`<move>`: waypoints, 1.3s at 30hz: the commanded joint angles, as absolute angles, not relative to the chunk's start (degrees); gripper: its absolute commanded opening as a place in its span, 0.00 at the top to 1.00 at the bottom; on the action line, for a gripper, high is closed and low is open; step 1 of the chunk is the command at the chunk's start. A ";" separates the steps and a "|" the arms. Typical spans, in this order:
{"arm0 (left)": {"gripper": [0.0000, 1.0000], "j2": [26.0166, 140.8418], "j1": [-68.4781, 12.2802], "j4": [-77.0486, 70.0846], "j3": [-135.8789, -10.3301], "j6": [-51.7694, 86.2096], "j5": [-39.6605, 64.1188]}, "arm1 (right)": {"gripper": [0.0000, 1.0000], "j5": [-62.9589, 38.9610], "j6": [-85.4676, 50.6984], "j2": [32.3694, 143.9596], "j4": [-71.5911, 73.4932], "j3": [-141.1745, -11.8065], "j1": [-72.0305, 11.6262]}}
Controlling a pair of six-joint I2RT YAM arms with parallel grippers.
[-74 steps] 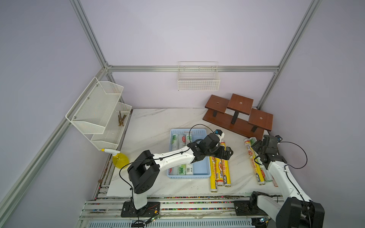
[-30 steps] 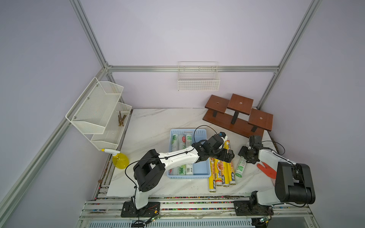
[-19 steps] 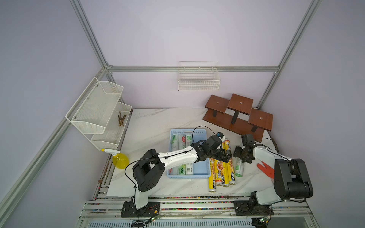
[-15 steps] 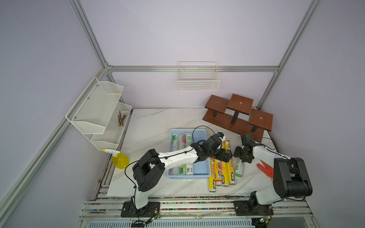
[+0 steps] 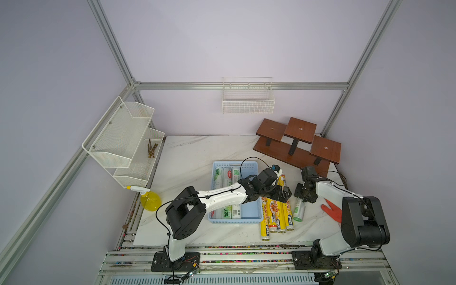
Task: Put the plastic wrap into the basket
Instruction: Pick up the plastic wrap from the center of the board, then place the plastic wrap in the basket.
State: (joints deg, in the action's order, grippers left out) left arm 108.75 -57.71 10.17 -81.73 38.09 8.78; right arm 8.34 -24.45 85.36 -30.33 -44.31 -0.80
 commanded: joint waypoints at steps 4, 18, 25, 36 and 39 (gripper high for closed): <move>0.00 106.14 -57.72 7.91 -81.53 38.67 10.01 | 0.63 9.94 -25.75 77.98 -30.74 -44.74 -1.14; 0.00 102.39 -57.92 4.32 -77.21 40.58 4.96 | 0.66 0.56 -26.81 66.38 -32.85 -43.97 -1.23; 0.00 95.18 -57.69 2.27 -70.33 39.27 -3.38 | 0.65 -13.77 -28.46 62.57 -29.81 -43.24 -3.33; 0.00 78.34 -54.56 3.04 -56.60 34.43 -13.06 | 0.64 -17.19 -38.50 61.18 -21.25 -44.25 -18.36; 0.00 74.83 -52.57 5.24 -53.84 33.84 -12.84 | 0.64 -15.89 -41.16 63.62 -18.28 -45.20 -23.88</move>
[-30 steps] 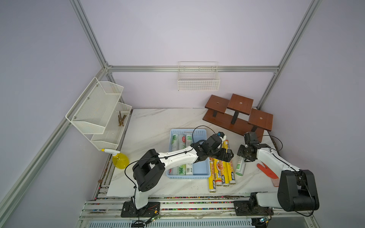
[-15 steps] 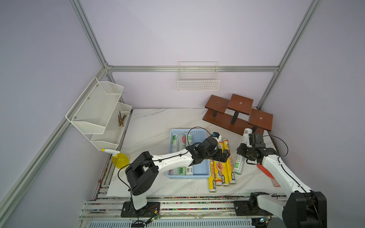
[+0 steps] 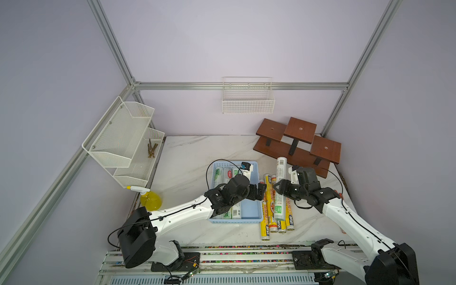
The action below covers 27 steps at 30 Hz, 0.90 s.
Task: Put the plastic wrap into the basket
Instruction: Place the plastic wrap in the basket.
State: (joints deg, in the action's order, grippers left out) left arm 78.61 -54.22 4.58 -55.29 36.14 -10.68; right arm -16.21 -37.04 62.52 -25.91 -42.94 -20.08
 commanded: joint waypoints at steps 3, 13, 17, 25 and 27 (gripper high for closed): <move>0.00 72.43 -50.97 7.45 -52.06 33.74 -12.66 | 0.64 -13.76 -43.36 66.36 -15.21 -46.70 -29.33; 0.00 72.09 -44.89 8.58 -49.28 39.95 -6.31 | 0.64 -6.61 -47.03 76.41 -12.60 -54.20 -39.36; 0.00 70.76 -44.57 9.40 -48.37 39.91 -7.27 | 0.64 -4.54 -49.40 79.27 -11.55 -55.15 -39.55; 0.00 67.16 -43.51 9.76 -45.22 39.56 -9.05 | 0.65 0.84 -48.74 86.80 -15.93 -61.14 -41.06; 0.00 66.41 -43.18 9.46 -44.38 39.06 -9.18 | 0.65 2.12 -48.03 88.72 -17.57 -62.43 -41.56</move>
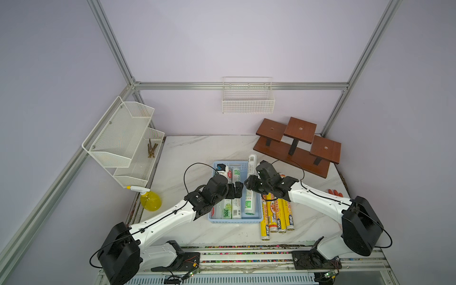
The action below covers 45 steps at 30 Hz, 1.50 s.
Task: Put the plastic wrap into the basket
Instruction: Place the plastic wrap in the basket.
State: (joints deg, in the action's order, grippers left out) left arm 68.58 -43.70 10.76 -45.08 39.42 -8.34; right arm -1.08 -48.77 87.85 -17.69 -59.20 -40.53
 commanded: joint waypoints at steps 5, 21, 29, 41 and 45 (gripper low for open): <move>0.00 65.90 -42.42 10.96 -43.53 38.58 -9.82 | 0.64 1.63 -44.13 95.76 -22.54 -67.76 -42.90; 0.00 62.71 -41.75 11.10 -40.47 39.73 -10.24 | 0.54 3.69 -43.06 104.92 -26.98 -72.76 -43.60; 0.00 62.75 -41.73 10.75 -39.89 40.69 -9.27 | 0.49 5.88 -43.05 105.33 -29.27 -72.35 -43.64; 0.00 63.54 -41.75 10.22 -39.90 41.48 -7.68 | 0.47 3.38 -42.59 103.54 -29.45 -70.31 -43.68; 0.00 63.41 -41.72 10.37 -39.81 41.48 -7.54 | 0.44 2.78 -42.75 100.93 -27.69 -68.70 -43.89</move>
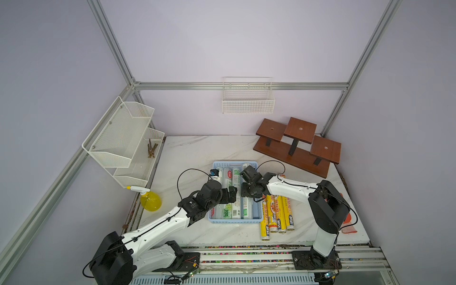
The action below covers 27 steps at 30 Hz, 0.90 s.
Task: Put the plastic wrap into the basket
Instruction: Place the plastic wrap in the basket.
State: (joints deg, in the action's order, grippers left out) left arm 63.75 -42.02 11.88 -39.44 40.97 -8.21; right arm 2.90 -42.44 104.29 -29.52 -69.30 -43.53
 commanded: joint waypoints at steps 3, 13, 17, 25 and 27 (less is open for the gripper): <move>0.00 63.21 -41.75 10.23 -39.78 41.57 -7.45 | 0.43 2.40 -43.12 101.20 -27.30 -68.04 -43.87; 0.00 63.29 -41.75 9.44 -39.73 41.48 -5.89 | 0.41 2.02 -44.22 101.37 -25.76 -66.72 -43.86; 0.00 63.11 -41.70 8.67 -39.90 41.24 -4.24 | 0.41 1.85 -44.20 99.37 -25.40 -66.27 -43.90; 0.00 63.80 -41.88 4.99 -40.67 42.00 0.68 | 0.40 5.75 -43.92 89.87 -27.40 -64.48 -43.77; 0.00 64.64 -42.43 3.51 -41.10 42.44 1.59 | 0.39 10.21 -44.39 85.02 -28.93 -63.63 -43.66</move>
